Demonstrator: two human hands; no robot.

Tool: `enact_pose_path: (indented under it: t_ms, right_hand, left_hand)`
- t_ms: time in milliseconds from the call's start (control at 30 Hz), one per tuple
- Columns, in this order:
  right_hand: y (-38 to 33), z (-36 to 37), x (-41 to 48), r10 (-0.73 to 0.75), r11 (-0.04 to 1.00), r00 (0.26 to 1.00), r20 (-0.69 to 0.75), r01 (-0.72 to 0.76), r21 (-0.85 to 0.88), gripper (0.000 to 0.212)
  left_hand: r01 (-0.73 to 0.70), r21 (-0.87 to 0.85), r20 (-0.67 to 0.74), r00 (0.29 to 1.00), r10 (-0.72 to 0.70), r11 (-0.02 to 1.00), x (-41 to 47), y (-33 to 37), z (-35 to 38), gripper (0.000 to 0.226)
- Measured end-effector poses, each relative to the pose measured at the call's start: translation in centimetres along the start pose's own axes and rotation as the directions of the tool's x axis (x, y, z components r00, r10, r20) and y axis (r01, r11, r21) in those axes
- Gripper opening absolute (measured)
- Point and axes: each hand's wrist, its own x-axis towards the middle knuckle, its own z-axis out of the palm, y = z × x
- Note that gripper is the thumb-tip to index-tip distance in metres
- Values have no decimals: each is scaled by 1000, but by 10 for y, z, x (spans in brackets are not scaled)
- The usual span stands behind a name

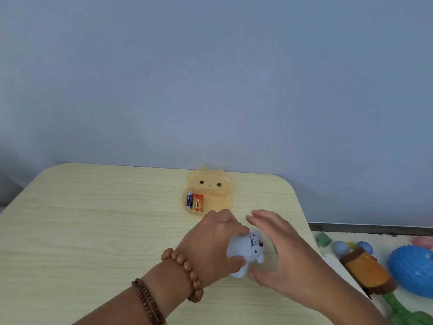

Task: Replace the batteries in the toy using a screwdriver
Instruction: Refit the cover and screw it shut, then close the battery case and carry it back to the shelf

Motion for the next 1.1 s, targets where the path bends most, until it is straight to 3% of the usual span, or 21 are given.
enact_pose_path:
  t_ms: [200,300,400,500,600,700,867,1000,1100]
  right_hand:
    - [14,8,10,33,994,999,-32,-30,106,54]
    - [19,8,8,51,990,997,-59,-43,137,53]
    - [25,2,8,60,980,996,-65,-46,195,56]
    - [35,-16,18,85,963,990,-111,-53,265,59]
    - [45,-36,42,118,964,980,-157,-75,256,62]
    - [59,-50,70,172,957,974,-147,-130,260,65]
    - [85,-52,98,209,953,974,-91,-181,243,63]
    - [92,-49,110,214,952,974,-73,-191,238,65]
    - [91,-50,114,206,960,977,-61,-189,208,66]
  left_hand:
    - [9,-97,39,999,-6,995,0,-18,-11,79]
    - [-7,-29,65,998,9,1000,-3,-29,-13,71]
    - [-57,9,-31,998,57,998,2,-27,-11,55]
    - [-60,-76,-156,987,47,995,20,-24,-12,50]
    - [-40,-66,-281,959,20,997,39,-29,-17,60]
    - [112,-52,-332,935,-123,992,43,-45,-27,81]
    - [354,-75,-215,907,-362,932,30,-75,-35,111]
    - [402,-147,-114,901,-419,904,32,-86,-31,133]
    - [417,-144,-71,900,-430,897,33,-90,-29,137]
